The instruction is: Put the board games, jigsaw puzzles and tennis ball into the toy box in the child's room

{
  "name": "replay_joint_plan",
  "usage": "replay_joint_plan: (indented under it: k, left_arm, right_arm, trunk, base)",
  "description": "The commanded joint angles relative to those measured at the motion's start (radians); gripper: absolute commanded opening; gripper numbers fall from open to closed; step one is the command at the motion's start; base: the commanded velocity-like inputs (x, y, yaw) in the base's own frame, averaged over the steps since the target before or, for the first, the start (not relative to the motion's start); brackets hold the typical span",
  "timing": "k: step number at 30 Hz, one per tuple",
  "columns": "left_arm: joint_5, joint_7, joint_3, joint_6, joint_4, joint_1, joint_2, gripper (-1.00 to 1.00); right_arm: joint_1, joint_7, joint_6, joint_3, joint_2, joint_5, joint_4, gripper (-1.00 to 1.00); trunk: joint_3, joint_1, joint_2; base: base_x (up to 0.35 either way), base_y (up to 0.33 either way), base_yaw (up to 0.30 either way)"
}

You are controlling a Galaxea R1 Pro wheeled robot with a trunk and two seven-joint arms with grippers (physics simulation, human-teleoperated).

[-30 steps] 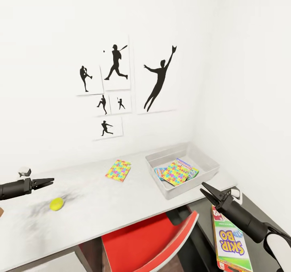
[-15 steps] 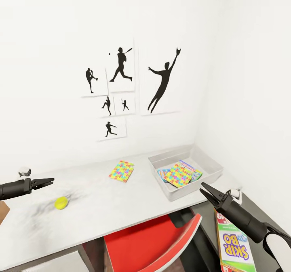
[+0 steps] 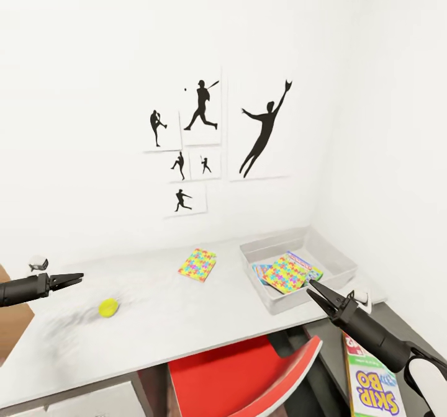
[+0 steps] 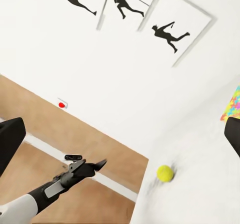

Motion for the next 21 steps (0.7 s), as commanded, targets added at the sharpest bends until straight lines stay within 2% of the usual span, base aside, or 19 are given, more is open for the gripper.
replay_joint_plan:
  k: [1, 6, 17, 21]
  left_arm:
    - [0.006, -0.004, -0.009, 0.011, 0.0, -0.001, 0.0, 1.0]
    - [0.006, -0.004, -0.009, 0.011, 0.0, -0.001, 0.0, 1.0]
    - [0.006, -0.004, -0.009, 0.011, 0.0, -0.001, -0.013, 1.0]
    - [0.006, -0.004, -0.009, 0.012, 0.0, -0.001, -0.024, 1.0]
  right_arm:
    - [-0.001, 0.0, 0.007, -0.001, 0.0, -0.005, 0.0, 1.0]
    - [-0.001, -0.007, 0.007, 0.0, 0.0, -0.005, 0.0, 1.0]
    - [-0.001, -0.02, 0.007, 0.002, 0.0, -0.005, 0.0, 1.0]
    - [-0.016, -0.077, 0.012, 0.001, 0.0, -0.005, 0.0, 1.0]
  trunk:
    - [-0.001, 0.001, -0.002]
    - [0.002, 0.001, -0.002]
    - [0.002, 0.001, -0.002]
    - [0.002, 0.001, -0.002]
  base:
    - [0.0, 0.0, 0.158]
    - [0.0, 0.0, 0.08]
    - [0.0, 0.0, 0.003]
    - [0.0, 0.0, 0.0]
